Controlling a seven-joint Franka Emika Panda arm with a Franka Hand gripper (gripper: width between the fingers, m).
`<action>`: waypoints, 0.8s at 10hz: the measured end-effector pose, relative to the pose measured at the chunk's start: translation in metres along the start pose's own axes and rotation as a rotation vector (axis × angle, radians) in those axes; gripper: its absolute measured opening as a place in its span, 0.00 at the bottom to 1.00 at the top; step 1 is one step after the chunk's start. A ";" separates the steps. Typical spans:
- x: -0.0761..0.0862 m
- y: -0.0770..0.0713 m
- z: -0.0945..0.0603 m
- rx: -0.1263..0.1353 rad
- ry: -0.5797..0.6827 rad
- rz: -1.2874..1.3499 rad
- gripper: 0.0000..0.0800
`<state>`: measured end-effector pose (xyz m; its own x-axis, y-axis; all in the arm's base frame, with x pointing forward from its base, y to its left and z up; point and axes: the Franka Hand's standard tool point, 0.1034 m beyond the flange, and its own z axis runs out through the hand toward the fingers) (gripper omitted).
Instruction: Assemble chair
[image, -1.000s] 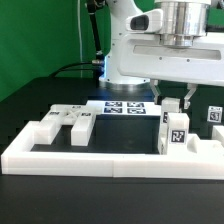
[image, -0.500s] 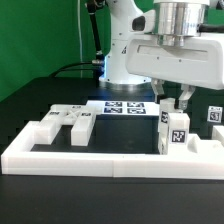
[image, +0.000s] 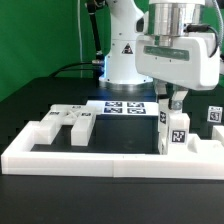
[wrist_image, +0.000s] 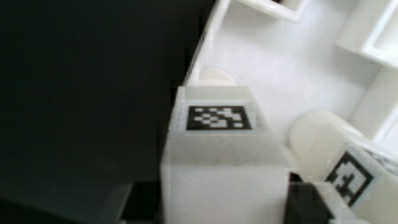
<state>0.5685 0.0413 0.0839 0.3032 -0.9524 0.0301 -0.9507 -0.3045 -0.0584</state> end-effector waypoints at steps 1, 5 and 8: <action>0.000 0.000 0.000 0.003 -0.006 0.090 0.36; -0.001 0.001 0.000 0.004 -0.024 0.418 0.36; -0.002 0.002 0.002 0.000 -0.023 0.329 0.61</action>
Offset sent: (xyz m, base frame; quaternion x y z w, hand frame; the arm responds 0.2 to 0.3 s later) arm -0.0030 0.0009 -0.0005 0.0043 -0.0251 0.1612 0.9866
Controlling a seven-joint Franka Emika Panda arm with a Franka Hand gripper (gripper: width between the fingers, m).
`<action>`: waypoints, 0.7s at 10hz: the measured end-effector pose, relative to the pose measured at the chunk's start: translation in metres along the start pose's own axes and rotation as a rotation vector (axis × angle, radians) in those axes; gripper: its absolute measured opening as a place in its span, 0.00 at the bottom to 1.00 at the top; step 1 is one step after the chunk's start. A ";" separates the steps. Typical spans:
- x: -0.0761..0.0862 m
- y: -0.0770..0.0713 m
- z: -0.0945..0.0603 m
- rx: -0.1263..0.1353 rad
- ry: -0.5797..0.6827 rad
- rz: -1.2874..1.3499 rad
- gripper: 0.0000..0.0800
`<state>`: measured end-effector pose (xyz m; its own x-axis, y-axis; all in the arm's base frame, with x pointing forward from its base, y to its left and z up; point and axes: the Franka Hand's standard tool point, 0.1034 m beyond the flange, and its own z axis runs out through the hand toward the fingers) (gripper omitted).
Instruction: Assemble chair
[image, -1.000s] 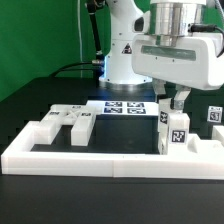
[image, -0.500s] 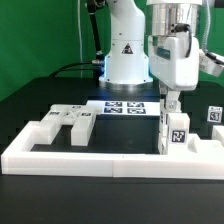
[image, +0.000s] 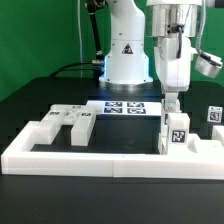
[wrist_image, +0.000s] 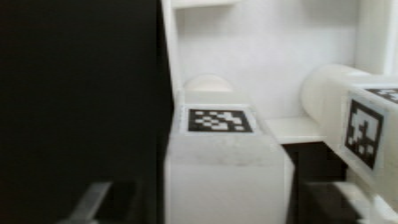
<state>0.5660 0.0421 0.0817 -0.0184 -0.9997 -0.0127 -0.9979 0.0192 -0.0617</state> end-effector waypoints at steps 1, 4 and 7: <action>-0.001 0.000 0.000 -0.005 0.001 -0.102 0.76; -0.002 -0.001 -0.001 0.001 0.001 -0.403 0.81; -0.002 -0.001 -0.001 -0.001 0.006 -0.679 0.81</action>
Offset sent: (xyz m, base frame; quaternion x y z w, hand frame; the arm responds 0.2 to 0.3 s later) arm -0.0045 0.0018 0.0037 0.0100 -0.0003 -0.2084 0.9780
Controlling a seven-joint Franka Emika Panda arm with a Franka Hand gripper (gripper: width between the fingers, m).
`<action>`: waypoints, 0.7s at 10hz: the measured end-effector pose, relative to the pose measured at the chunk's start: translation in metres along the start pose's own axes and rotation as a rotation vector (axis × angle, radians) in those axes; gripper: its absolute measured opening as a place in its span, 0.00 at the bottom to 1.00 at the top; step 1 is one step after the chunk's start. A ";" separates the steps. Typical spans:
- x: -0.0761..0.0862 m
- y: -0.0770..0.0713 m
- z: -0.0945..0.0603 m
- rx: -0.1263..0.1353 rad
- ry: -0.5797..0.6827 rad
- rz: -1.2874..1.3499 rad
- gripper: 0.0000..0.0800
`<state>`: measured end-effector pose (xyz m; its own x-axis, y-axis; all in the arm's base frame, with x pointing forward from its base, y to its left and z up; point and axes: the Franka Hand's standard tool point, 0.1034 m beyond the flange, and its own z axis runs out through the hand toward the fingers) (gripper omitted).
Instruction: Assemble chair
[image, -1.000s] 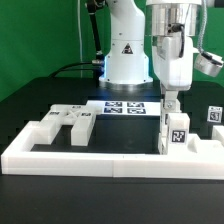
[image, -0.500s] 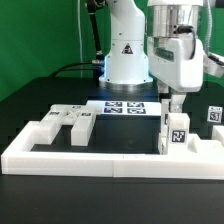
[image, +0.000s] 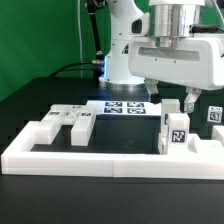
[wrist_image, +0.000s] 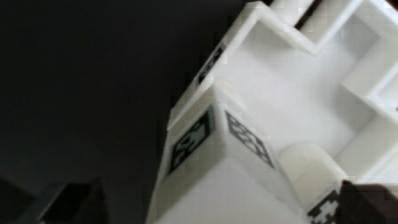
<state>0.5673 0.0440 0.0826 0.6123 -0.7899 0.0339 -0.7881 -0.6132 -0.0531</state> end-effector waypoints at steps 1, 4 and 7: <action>0.001 0.000 0.000 -0.001 0.000 -0.071 0.81; 0.002 0.000 0.000 -0.010 0.012 -0.309 0.81; -0.002 -0.005 0.000 -0.010 0.026 -0.551 0.81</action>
Offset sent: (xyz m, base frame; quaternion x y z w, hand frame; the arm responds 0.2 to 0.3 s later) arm 0.0042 -0.0006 0.0033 -0.0165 0.0341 -0.2671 0.9629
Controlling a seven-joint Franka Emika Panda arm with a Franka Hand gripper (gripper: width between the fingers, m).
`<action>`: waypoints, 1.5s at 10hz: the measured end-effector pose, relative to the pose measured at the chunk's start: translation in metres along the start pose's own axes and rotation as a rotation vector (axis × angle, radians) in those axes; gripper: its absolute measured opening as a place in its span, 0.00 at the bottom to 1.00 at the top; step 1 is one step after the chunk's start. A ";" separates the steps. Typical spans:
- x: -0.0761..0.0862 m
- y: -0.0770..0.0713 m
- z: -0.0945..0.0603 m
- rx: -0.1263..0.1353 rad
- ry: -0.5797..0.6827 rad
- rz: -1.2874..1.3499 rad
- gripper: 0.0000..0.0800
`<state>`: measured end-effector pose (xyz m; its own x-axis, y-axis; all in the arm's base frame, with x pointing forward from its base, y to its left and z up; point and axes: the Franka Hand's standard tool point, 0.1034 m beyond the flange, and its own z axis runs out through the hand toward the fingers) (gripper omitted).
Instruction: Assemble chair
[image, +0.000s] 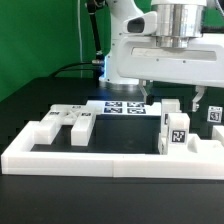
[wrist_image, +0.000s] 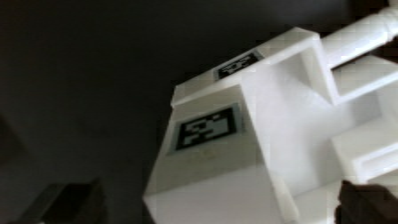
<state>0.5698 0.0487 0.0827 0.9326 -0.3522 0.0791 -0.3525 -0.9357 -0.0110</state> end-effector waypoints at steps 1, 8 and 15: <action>0.001 0.000 0.000 -0.004 0.007 -0.123 0.81; 0.003 0.003 -0.001 -0.012 0.009 -0.253 0.36; 0.004 0.007 0.000 -0.006 0.008 0.366 0.36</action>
Offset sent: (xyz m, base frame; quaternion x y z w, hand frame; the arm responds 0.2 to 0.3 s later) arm -0.0001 0.0027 0.0007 0.0037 0.0029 -0.1889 0.9820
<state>0.5706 0.0405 0.0828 0.7440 -0.6635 0.0791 -0.6631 -0.7477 -0.0346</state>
